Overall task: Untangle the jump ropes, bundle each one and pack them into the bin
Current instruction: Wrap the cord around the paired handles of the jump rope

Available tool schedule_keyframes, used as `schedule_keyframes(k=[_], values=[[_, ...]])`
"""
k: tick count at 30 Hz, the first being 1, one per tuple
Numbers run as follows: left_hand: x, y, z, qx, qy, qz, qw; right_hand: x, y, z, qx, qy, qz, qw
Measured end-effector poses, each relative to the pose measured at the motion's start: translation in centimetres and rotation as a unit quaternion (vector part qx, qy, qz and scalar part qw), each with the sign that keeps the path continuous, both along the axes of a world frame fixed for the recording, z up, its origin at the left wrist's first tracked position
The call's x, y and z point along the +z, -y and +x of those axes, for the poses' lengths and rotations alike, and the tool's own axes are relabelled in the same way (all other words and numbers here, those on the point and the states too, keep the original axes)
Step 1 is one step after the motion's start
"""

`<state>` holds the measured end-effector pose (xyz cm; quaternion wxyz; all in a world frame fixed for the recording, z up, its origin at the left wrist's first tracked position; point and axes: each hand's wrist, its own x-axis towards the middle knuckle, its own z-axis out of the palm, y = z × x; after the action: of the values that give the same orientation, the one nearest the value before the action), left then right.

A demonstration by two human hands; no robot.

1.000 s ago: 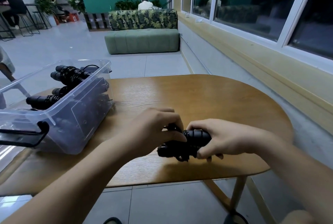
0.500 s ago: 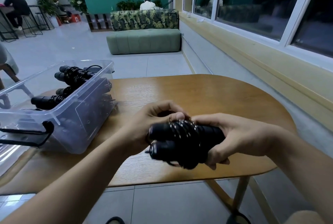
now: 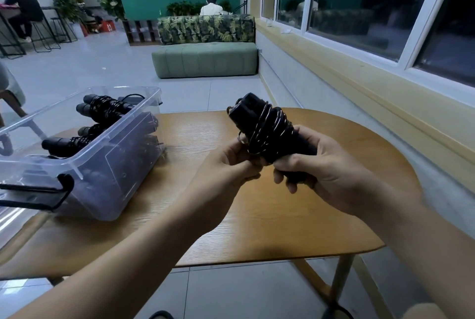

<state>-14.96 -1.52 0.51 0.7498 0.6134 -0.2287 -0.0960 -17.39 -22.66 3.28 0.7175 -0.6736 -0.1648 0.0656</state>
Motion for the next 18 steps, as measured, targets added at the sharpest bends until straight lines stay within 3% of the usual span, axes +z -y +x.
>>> schedule_keyframes(k=[4,18], values=[[1.2,-0.6,-0.3,-0.049,0.011,0.011,0.999,0.0,-0.3,0.4,-0.037,0.011,0.006,0.999],[0.7,-2.5,-0.3,0.15,-0.027,0.065,0.986,-2.4,-3.6,1.0,-0.034,0.029,-0.094,0.995]])
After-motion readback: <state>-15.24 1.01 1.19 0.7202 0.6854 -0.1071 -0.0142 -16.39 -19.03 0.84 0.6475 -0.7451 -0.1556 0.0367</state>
